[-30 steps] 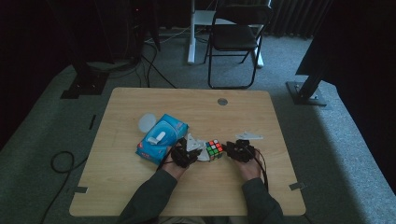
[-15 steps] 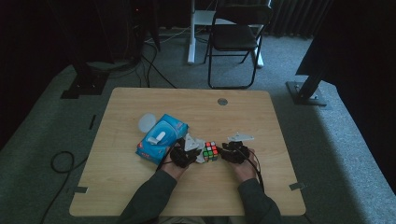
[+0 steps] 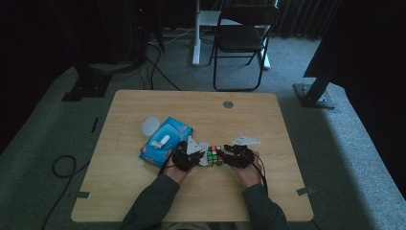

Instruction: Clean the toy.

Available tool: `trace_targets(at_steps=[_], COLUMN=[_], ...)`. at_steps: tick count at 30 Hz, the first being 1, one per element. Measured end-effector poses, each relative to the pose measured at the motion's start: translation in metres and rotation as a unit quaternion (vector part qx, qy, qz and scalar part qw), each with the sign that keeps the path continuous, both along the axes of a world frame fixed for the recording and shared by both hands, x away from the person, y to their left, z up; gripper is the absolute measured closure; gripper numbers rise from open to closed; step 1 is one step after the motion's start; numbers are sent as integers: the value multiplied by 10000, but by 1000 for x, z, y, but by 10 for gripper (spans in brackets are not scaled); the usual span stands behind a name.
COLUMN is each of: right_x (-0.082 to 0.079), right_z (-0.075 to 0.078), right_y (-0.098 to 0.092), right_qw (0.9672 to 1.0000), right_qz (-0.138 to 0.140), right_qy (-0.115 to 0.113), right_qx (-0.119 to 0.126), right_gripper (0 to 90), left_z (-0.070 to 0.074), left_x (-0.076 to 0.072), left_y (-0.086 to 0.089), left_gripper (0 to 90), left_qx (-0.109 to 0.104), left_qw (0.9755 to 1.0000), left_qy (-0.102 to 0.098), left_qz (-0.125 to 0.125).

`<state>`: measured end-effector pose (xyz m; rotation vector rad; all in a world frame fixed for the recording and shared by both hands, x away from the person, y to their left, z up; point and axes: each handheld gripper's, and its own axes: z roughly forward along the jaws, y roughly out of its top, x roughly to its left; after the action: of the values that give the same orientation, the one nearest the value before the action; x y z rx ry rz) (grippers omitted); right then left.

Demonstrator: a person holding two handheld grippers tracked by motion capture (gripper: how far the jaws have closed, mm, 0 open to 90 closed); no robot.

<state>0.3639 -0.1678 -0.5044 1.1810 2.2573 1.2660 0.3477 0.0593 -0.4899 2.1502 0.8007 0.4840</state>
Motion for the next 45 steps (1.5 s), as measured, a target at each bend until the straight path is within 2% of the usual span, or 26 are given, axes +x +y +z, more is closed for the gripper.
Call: trace_targets(at_steps=[3, 10, 14, 16, 21, 23, 28, 37, 45], right_x=[0, 0, 1, 2, 5, 5, 4, 3, 3], right_z=[1, 1, 2, 1, -2, -3, -2, -2, -2], right_y=[-1, 7, 5, 3, -7, -7, -5, -5, -5], right_qw=[10000, 9999, 9999, 9999, 9990, 9989, 9987, 9984, 9984], right_qz=[25, 24, 7, -26, -95, -119, -218, -267, -276], right_qy=[37, 41, 95, 107, 278, 290, 300, 330, 333], right_qx=[17, -106, -56, -1, 327, 357, 344, 365, 362], right_gripper=[621, 610, 683, 695, 711, 711, 712, 714, 715], left_z=[1, 2, 3, 4, 4, 3, -1, -17, -15], left_x=[0, 1, 1, 1, 1, 0, 0, 2, -8], left_y=[0, 1, 2, 1, 0, -1, -3, -8, -21], left_gripper=[840, 840, 840, 840, 840, 840, 840, 841, 841], left_qx=[3, -32, -36, -53, -75, -72, -82, -75, -61], left_qw=[10000, 10000, 10000, 10000, 10000, 10000, 10000, 9996, 9984], left_qy=[-12, -36, -42, -56, -36, -35, 30, 273, 319], left_qz=[7, 36, 36, 39, 3, -16, -29, -40, -454])
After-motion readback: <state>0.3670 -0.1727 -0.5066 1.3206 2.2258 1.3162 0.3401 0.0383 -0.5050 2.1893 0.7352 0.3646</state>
